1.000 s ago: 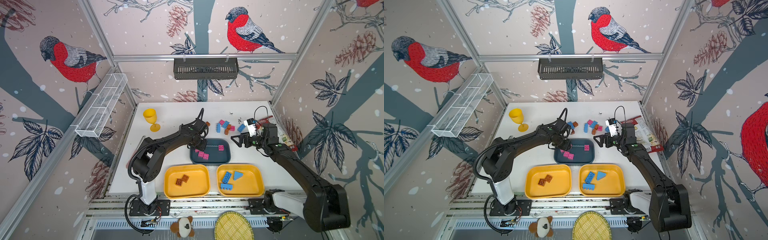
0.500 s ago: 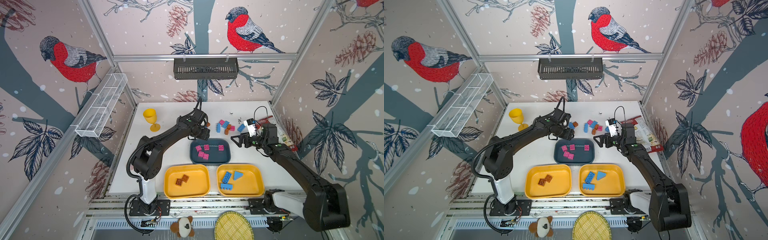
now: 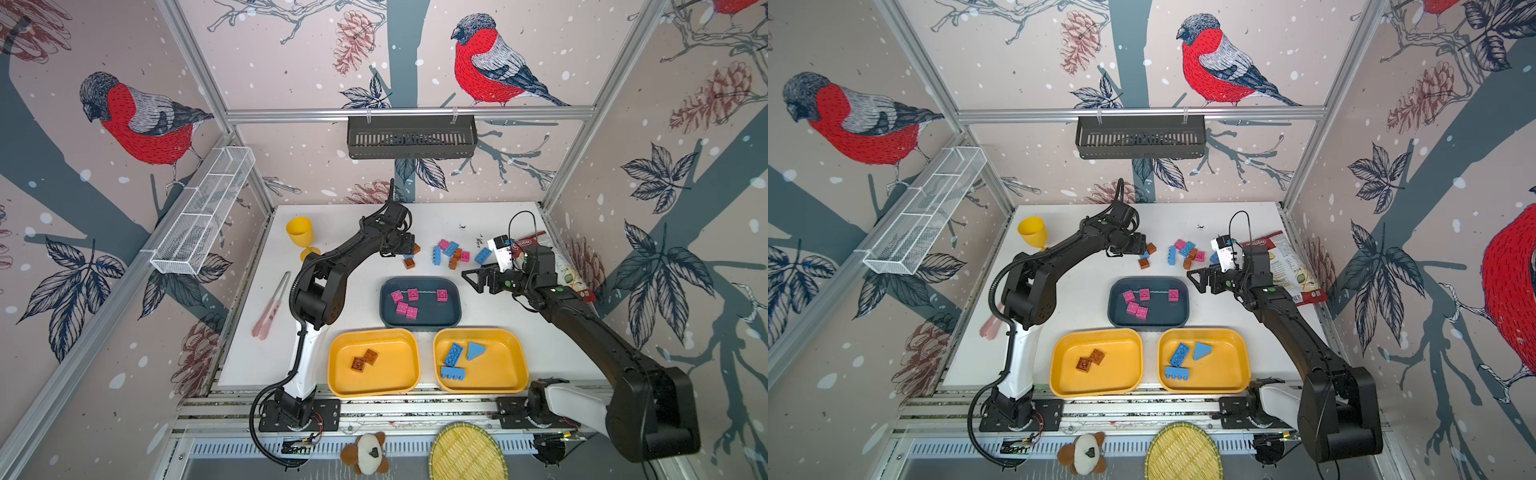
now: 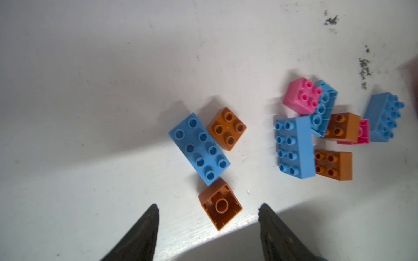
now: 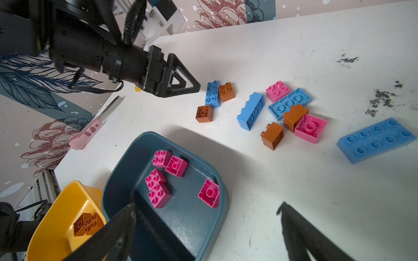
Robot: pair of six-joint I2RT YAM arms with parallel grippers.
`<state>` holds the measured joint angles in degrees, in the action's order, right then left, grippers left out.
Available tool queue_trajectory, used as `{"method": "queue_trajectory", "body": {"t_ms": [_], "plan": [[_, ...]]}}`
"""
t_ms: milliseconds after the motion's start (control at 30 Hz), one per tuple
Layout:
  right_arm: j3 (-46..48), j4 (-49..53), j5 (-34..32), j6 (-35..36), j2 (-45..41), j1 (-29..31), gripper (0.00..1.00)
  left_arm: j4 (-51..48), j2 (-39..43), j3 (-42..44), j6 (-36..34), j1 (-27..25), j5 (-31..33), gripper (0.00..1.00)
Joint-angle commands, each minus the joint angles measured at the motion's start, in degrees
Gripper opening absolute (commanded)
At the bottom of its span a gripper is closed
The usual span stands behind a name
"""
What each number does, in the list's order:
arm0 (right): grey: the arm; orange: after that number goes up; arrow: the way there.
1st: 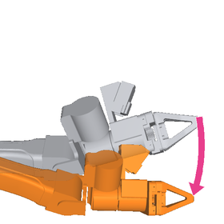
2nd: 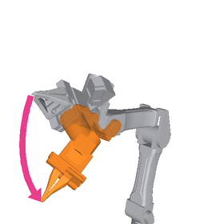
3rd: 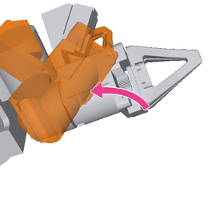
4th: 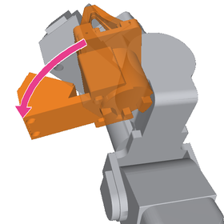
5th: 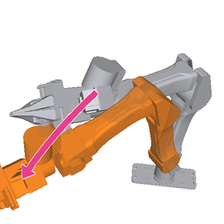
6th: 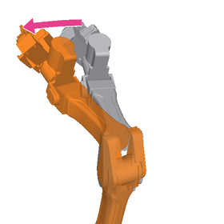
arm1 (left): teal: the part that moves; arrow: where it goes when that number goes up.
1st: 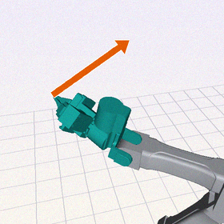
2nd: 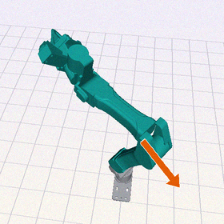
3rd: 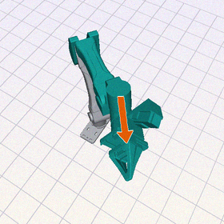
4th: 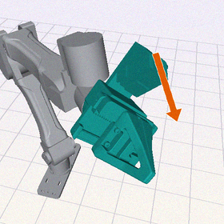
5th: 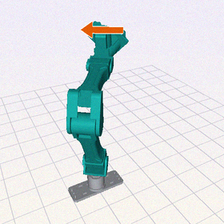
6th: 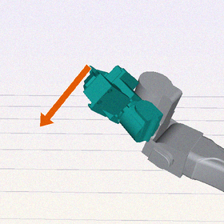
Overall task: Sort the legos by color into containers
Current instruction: 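Move the left gripper to the pile and grasp a light-blue 2x4 brick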
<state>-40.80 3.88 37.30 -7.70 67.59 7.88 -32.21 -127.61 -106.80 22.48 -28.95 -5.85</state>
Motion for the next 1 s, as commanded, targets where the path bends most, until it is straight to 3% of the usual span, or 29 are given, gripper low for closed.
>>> {"method": "queue_trajectory", "body": {"t_ms": [0,467,600,867,967], "plan": [[0.4,-1.6,0.3,-0.2,0.1,-0.2,1.0,1.1,-2.3,-2.1,4.0,0.1,1.3,0.7],[1.2,-2.9,1.4,-0.3,0.8,-0.6,0.99,2.3,-9.1,-5.6,7.6,0.1,5.8,0.65],[1.1,-2.8,1.4,-0.2,0.9,-0.7,0.99,0.6,-10.0,-7.1,6.7,0.0,6.7,0.6],[0.9,-3.0,1.7,-0.3,1.2,-0.7,0.99,-3.3,-8.7,-7.5,3.3,0.0,14.8,0.57],[0.9,-2.9,1.8,-0.3,1.3,-0.7,0.99,-4.2,-8.5,-8.6,2.5,-0.1,14.5,0.57]]}}
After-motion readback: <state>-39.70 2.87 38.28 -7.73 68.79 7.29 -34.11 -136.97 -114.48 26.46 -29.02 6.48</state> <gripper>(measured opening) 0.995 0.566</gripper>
